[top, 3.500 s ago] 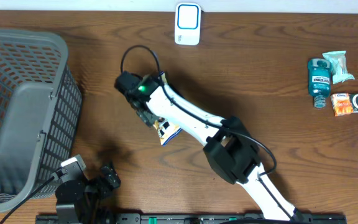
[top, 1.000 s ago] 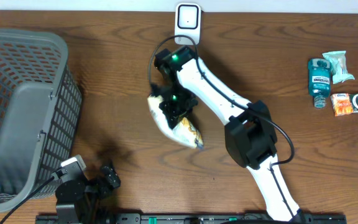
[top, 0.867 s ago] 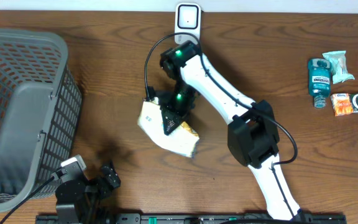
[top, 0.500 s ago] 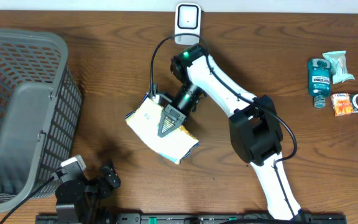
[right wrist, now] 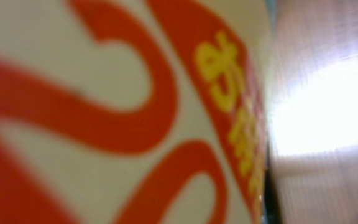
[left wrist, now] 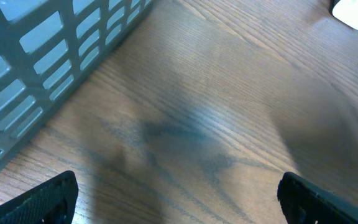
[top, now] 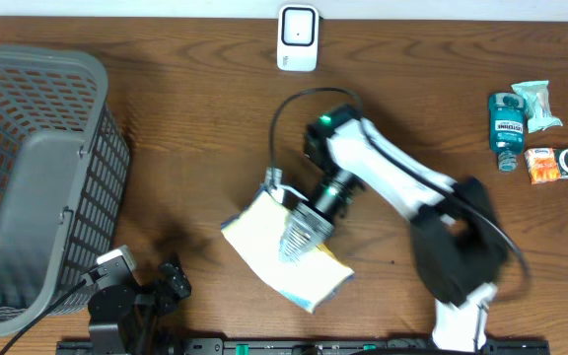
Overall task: Scan the item barcode
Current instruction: 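Swing the snack bag right and turn it upward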
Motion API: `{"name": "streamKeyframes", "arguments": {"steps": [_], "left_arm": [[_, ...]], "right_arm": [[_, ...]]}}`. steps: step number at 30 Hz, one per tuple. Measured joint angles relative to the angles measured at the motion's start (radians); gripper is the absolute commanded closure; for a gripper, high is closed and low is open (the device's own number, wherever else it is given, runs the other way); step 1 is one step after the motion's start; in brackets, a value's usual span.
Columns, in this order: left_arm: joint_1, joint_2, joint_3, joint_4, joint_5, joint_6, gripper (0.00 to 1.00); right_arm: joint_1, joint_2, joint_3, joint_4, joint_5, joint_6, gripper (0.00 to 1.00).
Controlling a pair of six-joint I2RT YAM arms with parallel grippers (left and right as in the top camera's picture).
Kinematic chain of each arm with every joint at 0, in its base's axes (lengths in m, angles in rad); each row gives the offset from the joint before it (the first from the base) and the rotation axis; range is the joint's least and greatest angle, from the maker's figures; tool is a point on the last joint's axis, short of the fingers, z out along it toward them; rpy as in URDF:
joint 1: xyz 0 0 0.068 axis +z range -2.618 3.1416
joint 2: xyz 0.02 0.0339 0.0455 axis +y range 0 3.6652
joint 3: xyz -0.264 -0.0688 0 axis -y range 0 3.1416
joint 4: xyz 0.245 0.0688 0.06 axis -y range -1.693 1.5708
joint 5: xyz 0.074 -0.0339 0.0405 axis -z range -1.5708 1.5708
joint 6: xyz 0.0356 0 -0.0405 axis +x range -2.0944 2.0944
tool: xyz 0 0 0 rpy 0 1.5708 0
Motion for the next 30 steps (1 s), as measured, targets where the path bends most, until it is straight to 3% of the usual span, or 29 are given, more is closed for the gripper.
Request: {"name": "streamKeyframes", "arguments": {"steps": [7,19,22,26,30], "left_arm": [[0.0,0.0,0.0,0.0,0.0,0.0,0.02],[0.0,0.0,0.0,0.0,0.0,0.0,0.02],[0.0,0.0,0.0,0.0,0.0,0.0,0.02],[0.0,0.0,0.0,0.0,0.0,0.0,0.02],[0.0,0.0,0.0,0.0,0.0,0.0,0.02]], "right_arm": [[-0.014,-0.28,-0.237,0.0,-0.025,-0.087,0.99],[-0.014,-0.394,-0.264,0.037,-0.021,-0.127,0.98],[-0.018,-0.394,-0.266,0.158,0.0,-0.13,0.98],[-0.024,-0.394,-0.269,0.463,0.109,-0.109,0.99],[-0.024,-0.393,-0.273,0.837,0.349,0.106,0.99]]}}
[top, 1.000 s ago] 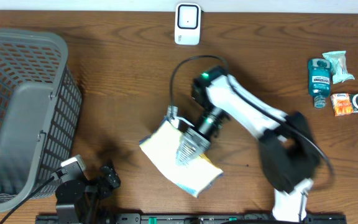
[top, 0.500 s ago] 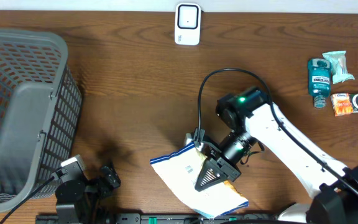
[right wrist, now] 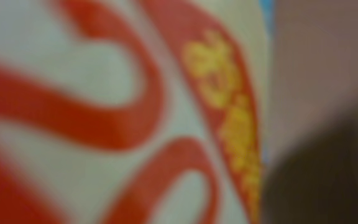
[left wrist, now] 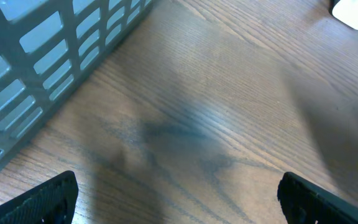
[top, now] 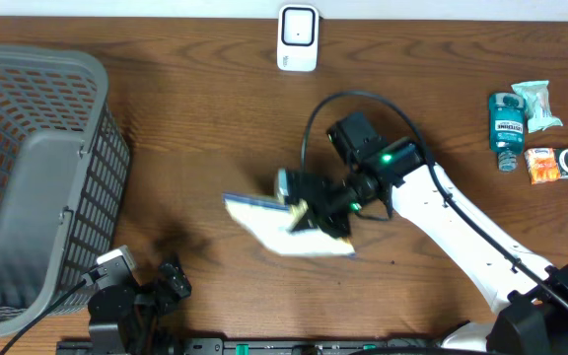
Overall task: Scan the item barcode
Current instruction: 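Swing the snack bag right and turn it upward, then hold the snack bag up to the white scanner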
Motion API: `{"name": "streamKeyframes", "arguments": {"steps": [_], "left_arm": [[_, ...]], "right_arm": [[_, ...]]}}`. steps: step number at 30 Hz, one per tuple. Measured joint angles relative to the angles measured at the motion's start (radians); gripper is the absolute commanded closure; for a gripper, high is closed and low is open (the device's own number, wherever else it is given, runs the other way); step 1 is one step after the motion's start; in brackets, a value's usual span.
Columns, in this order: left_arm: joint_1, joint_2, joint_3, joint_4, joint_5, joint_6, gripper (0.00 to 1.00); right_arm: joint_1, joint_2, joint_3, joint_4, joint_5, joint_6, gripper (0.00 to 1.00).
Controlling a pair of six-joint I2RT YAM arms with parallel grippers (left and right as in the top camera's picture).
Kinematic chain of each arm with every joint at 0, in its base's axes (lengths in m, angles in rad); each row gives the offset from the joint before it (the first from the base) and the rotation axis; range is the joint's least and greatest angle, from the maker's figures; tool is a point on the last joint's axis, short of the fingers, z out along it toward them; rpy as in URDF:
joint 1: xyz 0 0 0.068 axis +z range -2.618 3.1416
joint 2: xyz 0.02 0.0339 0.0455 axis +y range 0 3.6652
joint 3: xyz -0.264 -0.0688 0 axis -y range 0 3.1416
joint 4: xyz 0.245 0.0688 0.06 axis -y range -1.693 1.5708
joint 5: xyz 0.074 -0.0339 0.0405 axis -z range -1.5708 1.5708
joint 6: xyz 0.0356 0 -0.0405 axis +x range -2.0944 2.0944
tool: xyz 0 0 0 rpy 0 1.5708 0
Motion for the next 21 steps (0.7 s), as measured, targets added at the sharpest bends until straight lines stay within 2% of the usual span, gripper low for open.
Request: {"name": "streamKeyframes", "arguments": {"steps": [3,6,8,14,18,21], "left_arm": [[0.0,0.0,0.0,0.0,0.0,0.0,0.02],[0.0,0.0,0.0,0.0,0.0,0.0,0.02],[0.0,0.0,0.0,0.0,0.0,0.0,0.02],[0.0,0.0,0.0,0.0,0.0,0.0,0.02],[0.0,0.0,0.0,0.0,0.0,0.0,0.02],[0.0,0.0,0.0,0.0,0.0,0.0,0.02]], "right_arm": [[0.0,0.0,0.0,0.199,0.343,0.252,0.99],[0.0,0.0,0.0,0.28,0.647,0.404,0.99],[-0.003,0.0,0.0,0.329,0.788,0.456,0.99],[-0.024,0.003,0.0,0.571,0.994,0.482,0.99],[-0.039,0.035,0.003,0.767,1.034,0.423,0.99],[-0.058,0.11,0.037,0.832,1.049,0.362,0.99]]}}
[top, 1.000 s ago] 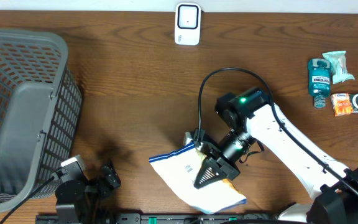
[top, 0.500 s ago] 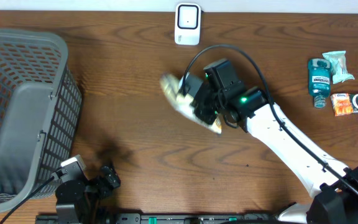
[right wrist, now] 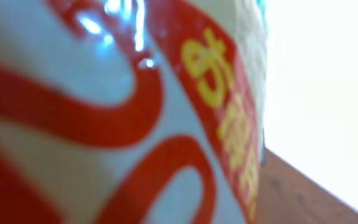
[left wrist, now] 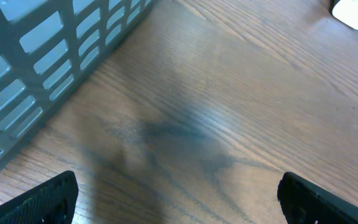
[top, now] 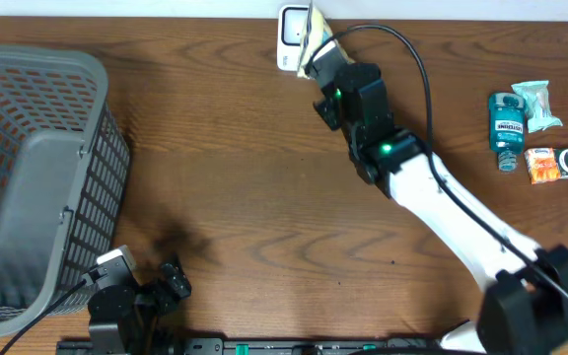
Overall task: Scan the item barcode
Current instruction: 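Hold the snack bag up to the white scanner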
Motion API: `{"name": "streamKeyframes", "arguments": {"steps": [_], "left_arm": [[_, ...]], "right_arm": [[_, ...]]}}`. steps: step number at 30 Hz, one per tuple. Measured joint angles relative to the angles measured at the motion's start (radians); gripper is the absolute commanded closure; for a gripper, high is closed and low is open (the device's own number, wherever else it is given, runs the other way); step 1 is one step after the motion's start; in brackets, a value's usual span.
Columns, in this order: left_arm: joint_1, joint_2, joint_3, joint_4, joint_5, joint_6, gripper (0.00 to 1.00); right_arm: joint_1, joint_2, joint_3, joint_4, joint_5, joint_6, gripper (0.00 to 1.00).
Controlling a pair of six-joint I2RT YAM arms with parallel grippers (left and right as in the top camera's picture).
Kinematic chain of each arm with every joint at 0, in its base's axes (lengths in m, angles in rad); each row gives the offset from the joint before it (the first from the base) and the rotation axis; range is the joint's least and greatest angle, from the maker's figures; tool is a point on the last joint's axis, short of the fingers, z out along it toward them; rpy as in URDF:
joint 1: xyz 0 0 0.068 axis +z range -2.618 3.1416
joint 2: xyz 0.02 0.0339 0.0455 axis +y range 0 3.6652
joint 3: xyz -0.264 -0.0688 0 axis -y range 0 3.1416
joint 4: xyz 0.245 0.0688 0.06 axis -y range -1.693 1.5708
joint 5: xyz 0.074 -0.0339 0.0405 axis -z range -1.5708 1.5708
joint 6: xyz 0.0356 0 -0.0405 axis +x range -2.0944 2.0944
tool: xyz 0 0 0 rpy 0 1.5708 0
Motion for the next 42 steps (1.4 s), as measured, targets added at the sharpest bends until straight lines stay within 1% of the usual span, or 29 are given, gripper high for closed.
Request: {"name": "streamKeyframes", "arguments": {"steps": [2,5,7,12,15,18,24,29,32,36,42], "left_arm": [[0.0,0.0,0.0,0.0,0.0,0.0,0.02],[0.0,0.0,0.0,0.0,0.0,0.0,0.02],[0.0,0.0,0.0,0.0,0.0,0.0,0.02],[0.0,0.0,0.0,0.0,0.0,0.0,0.02],[0.0,0.0,0.0,0.0,0.0,0.0,0.02],[0.0,0.0,0.0,0.0,0.0,0.0,0.02],[0.0,0.0,0.0,0.0,0.0,0.0,0.02],[0.0,0.0,0.0,0.0,0.0,0.0,0.02],[0.0,0.0,0.0,0.0,0.0,0.0,0.02],[0.0,0.0,0.0,0.0,0.0,0.0,0.02],[0.0,0.0,0.0,0.0,0.0,0.0,0.02]], "right_arm": [[-0.017,0.092,0.063,0.011,0.023,-0.045,0.99],[-0.042,0.264,0.214,0.006,0.069,-0.108,0.99],[-0.055,0.372,0.333,-0.01,0.097,-0.142,0.99],[-0.083,0.637,0.695,-0.07,0.133,-0.201,0.99],[-0.091,0.748,0.858,-0.08,0.145,-0.222,0.99],[-0.092,0.835,0.966,-0.083,0.152,-0.236,0.99],[-0.09,0.905,0.992,-0.103,0.153,-0.243,0.99],[-0.087,0.909,0.998,-0.103,0.156,-0.244,0.99],[-0.086,0.909,0.998,-0.134,0.148,-0.249,0.99],[-0.089,0.909,0.999,-0.144,0.129,-0.298,0.99],[-0.104,0.909,0.999,-0.132,0.084,-0.446,0.99]]}}
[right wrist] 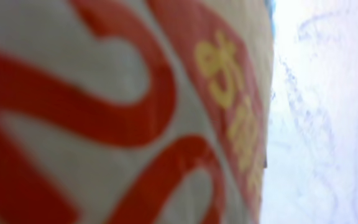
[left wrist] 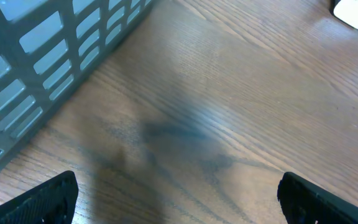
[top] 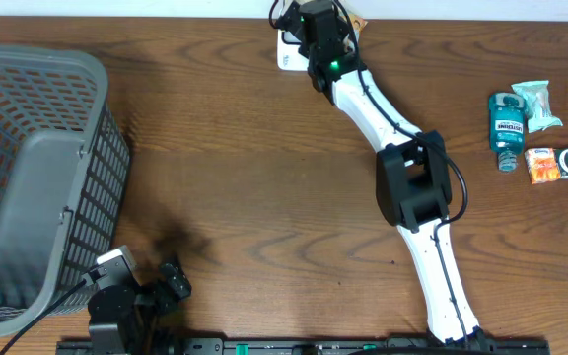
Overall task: Scan the item barcode
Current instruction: 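Hold the snack bag up to the white scanner, then carry the snack bag right and release it at the right edge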
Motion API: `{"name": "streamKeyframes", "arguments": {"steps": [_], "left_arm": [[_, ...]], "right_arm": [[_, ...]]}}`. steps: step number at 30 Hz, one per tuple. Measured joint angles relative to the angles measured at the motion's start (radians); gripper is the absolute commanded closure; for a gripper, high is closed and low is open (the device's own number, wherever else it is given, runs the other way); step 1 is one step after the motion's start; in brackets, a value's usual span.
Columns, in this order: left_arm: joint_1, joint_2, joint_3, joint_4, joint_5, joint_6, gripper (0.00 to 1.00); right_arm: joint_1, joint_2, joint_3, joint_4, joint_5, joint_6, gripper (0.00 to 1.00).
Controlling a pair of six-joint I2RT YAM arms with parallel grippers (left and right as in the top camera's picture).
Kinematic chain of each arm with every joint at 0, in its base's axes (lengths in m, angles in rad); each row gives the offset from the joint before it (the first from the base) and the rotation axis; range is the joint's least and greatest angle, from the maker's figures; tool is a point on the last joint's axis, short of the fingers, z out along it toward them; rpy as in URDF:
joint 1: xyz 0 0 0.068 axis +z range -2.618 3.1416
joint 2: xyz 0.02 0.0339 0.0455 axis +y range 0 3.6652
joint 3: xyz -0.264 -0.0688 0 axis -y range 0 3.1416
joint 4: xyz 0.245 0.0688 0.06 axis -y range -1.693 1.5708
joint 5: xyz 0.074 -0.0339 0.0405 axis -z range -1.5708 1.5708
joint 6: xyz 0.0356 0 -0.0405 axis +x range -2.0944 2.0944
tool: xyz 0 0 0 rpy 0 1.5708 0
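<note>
A white packet with red and yellow print (right wrist: pixel 104 112) fills the right wrist view, so close that the fingers are hidden behind it. In the overhead view my right arm reaches to the table's far edge, and its gripper (top: pixel 309 14) is over the white scanner (top: pixel 286 57), shut on the packet. Only the scanner's lower left part shows under the arm. A corner of the scanner (left wrist: pixel 355 10) also appears in the left wrist view. My left gripper (left wrist: pixel 179 205) rests open at the front left, its dark fingertips (left wrist: pixel 48 196) wide apart over bare wood.
A large grey basket (top: pixel 37 177) takes up the left side, and its wall (left wrist: pixel 48 50) is near my left gripper. At the right edge lie a blue bottle (top: pixel 507 128), a pale packet (top: pixel 538 104), an orange packet (top: pixel 542 165) and a small round item.
My right arm has stretched further back, and its gripper now stands right over the scanner at the table's far edge. The packet is still in it. The left arm has not moved.
My right gripper was on the packet at the table's middle. Then it held the packet lifted and tilted there. Then it was at the back next to the scanner, and now it is directly over the scanner. The left gripper stayed open and still.
</note>
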Motion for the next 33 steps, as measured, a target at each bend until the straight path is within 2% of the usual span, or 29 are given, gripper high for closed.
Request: {"name": "streamKeyframes", "arguments": {"steps": [9,16,21,27,33], "left_arm": [[0.0,0.0,0.0,0.0,0.0,0.0,0.02],[0.0,0.0,0.0,0.0,0.0,0.0,0.02],[0.0,0.0,0.0,0.0,0.0,0.0,0.02],[0.0,0.0,0.0,0.0,0.0,0.0,0.02],[0.0,0.0,0.0,0.0,0.0,0.0,0.02]], "right_arm": [[-0.008,0.0,0.0,0.04,-0.024,-0.198,0.99],[0.006,0.0,0.0,0.169,0.065,-0.248,0.99],[0.02,0.0,0.0,0.168,0.099,-0.272,0.99],[0.031,0.017,0.002,0.291,0.156,-0.364,0.99],[0.031,0.059,0.002,0.296,0.197,-0.45,0.99]]}}
